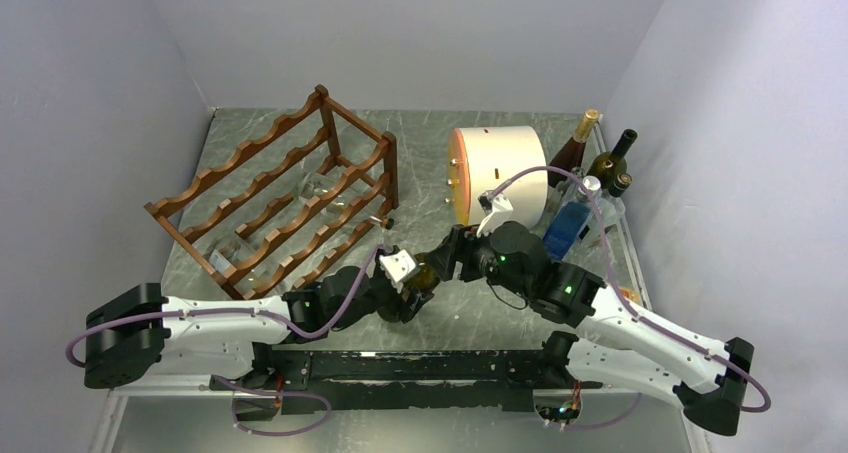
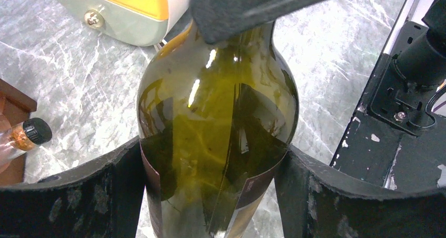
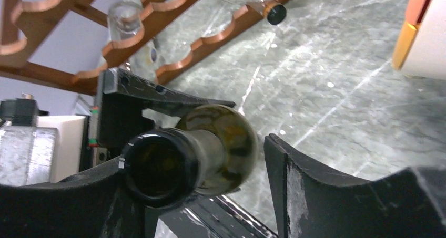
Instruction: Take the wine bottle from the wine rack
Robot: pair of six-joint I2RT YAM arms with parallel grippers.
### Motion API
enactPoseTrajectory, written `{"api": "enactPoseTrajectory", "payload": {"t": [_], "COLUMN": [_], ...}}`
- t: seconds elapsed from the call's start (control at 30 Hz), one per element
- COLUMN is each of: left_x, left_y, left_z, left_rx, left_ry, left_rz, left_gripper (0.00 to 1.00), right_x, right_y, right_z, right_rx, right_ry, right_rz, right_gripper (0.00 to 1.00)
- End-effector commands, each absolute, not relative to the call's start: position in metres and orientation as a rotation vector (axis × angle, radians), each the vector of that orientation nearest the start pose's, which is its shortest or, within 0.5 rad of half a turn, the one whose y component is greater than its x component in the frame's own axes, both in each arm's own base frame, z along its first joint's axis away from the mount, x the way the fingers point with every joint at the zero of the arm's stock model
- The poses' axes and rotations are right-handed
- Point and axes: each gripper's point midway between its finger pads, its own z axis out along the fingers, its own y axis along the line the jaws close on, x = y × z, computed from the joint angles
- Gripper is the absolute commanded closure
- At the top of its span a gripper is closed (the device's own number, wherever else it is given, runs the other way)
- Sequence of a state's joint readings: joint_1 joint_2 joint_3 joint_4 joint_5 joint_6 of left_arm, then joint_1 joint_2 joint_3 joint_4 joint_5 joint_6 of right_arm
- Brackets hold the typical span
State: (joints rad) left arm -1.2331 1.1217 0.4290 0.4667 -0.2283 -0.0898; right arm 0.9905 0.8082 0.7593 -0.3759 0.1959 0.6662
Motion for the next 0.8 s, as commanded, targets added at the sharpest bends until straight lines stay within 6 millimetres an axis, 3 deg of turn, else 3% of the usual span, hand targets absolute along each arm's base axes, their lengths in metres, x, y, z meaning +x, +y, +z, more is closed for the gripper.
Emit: {"api": "enactPoseTrajectory", "payload": {"t": [0.0, 0.13, 0.27, 0.37, 0.4, 0.43, 0.47, 0.5, 0.53, 0.77], "left_x": [0.162, 0.159, 0.161, 0.163, 0.163, 0.164, 0.165, 0.167, 0.168, 0.163], "left_y": [-0.341, -0.342, -0.341, -0.34, -0.34, -0.338, -0.337, -0.335, -0.334, -0.33], "left_z": [0.199, 0.202, 0.199, 0.198, 0.198, 0.196, 0.195, 0.195, 0.194, 0.211], "left_rx": [0.69, 0.7, 0.683, 0.672, 0.668, 0.656, 0.638, 0.62, 0.604, 0.573], "left_ry": [1.543, 1.539, 1.563, 1.57, 1.584, 1.603, 1.616, 1.626, 1.64, 1.652], "left_rz": [-0.844, -0.856, -0.844, -0.841, -0.837, -0.832, -0.828, -0.826, -0.821, -0.862], "left_gripper": [0.93, 0.93, 0.93, 0.88, 0.8, 0.63, 0.45, 0.18, 0.03, 0.0], "right_x": [0.183, 0.183, 0.186, 0.189, 0.19, 0.191, 0.192, 0.194, 0.198, 0.222], "right_y": [0.261, 0.261, 0.263, 0.265, 0.266, 0.266, 0.265, 0.262, 0.257, 0.204], "right_z": [0.239, 0.224, 0.225, 0.232, 0.234, 0.236, 0.236, 0.236, 0.237, 0.266], "right_rx": [-0.122, -0.109, -0.079, -0.075, -0.079, -0.091, -0.105, -0.109, -0.118, -0.053], "right_ry": [1.989, 2.024, 2.01, 1.988, 1.985, 1.984, 1.985, 1.985, 1.983, 1.928], "right_rz": [0.951, 0.938, 0.945, 0.952, 0.948, 0.939, 0.923, 0.888, 0.841, 0.502], "right_gripper": [0.37, 0.43, 0.55, 0.76, 0.85, 0.91, 0.96, 1.0, 1.0, 1.0]}}
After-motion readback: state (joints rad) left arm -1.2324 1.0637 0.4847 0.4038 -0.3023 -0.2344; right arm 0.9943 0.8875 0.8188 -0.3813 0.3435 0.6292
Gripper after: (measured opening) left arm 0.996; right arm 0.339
